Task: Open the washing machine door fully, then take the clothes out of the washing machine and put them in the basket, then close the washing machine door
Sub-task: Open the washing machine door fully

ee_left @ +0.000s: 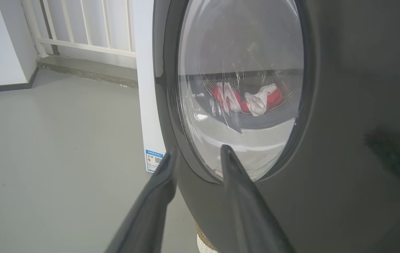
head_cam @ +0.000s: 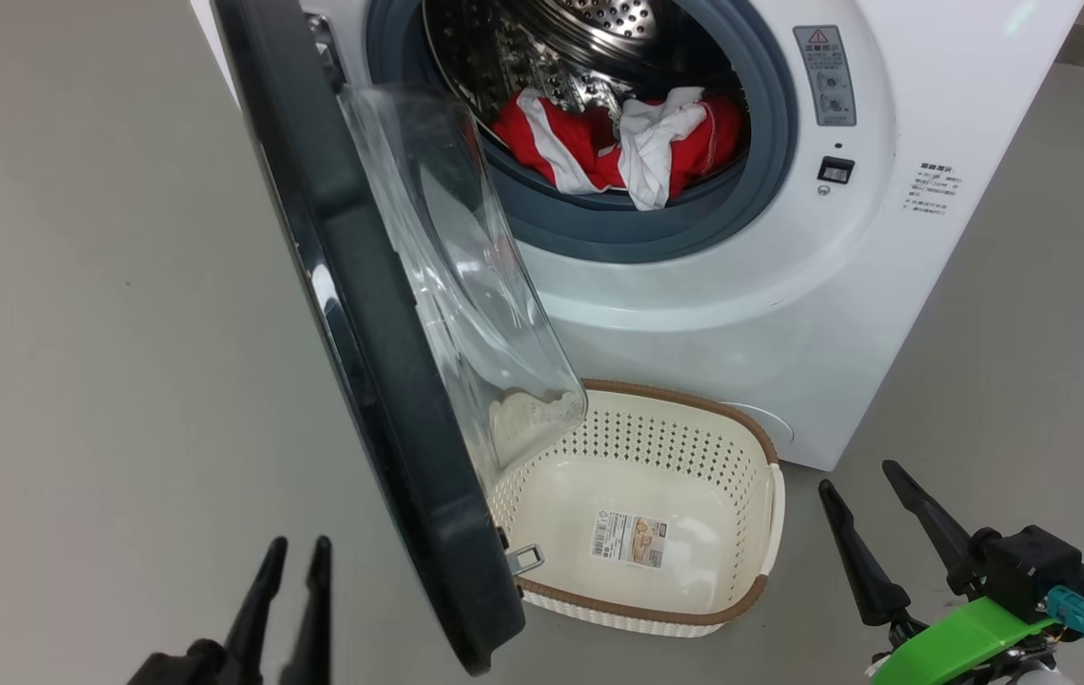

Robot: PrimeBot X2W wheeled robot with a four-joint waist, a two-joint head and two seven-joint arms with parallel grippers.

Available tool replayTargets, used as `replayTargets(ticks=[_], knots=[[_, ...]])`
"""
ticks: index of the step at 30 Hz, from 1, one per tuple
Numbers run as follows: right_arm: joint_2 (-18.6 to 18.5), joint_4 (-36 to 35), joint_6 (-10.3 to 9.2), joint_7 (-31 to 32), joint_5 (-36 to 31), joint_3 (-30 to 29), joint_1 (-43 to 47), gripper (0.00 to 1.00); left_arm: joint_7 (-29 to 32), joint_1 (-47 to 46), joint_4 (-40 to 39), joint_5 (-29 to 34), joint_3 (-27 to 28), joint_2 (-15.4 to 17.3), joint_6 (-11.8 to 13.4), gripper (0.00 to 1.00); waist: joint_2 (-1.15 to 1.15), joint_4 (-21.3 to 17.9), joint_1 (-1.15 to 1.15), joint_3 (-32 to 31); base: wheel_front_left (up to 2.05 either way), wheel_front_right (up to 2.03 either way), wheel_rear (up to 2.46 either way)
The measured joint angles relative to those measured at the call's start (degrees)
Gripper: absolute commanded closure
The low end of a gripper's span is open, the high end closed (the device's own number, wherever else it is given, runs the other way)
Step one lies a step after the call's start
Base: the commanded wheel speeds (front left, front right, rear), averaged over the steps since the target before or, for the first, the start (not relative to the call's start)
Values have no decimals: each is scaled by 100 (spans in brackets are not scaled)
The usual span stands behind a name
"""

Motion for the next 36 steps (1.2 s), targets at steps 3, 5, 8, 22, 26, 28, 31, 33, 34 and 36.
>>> replayTargets(ticks=[3,5,8,22,26,28,31,33,34,36], knots=[[1,5,0,0,1,2,0,0,0,-49,-135,-82,60,-2,8,100,0,3,0,-3,0,0,0],[1,12,0,0,1,3,0,0,0,-138,-300,-163,136,0,21,100,0,2,0,-11,0,0,0],[1,21,0,0,1,8,0,0,0,-235,-689,-194,212,-1,105,100,0,-5,0,-22,0,0,0],[-2,33,0,0,1,59,-2,0,-26,-471,-2800,436,-883,4,454,100,0,-73,0,-39,0,0,0],[-2,33,0,0,1,66,-3,0,-26,-442,-2526,322,-1580,12,321,100,0,-83,0,-47,0,0,0],[-1,33,0,0,1,79,-3,0,-25,-414,-2215,261,-1859,20,218,100,0,-92,0,-50,0,0,0],[0,31,0,0,1,113,-4,0,-24,-283,-1686,-89,-2102,31,141,100,0,-109,0,-52,0,0,0],[1,30,0,0,1,127,-3,0,-24,-236,-1290,-302,-2199,32,100,100,0,-117,0,-50,0,0,0],[0,30,0,0,1,129,-3,0,-23,-229,-1109,-377,-2238,34,78,100,0,-120,0,-52,0,0,0],[1,30,0,0,1,131,-3,0,-23,-229,-835,-556,-2241,33,49,100,0,-125,0,-57,0,0,0]])
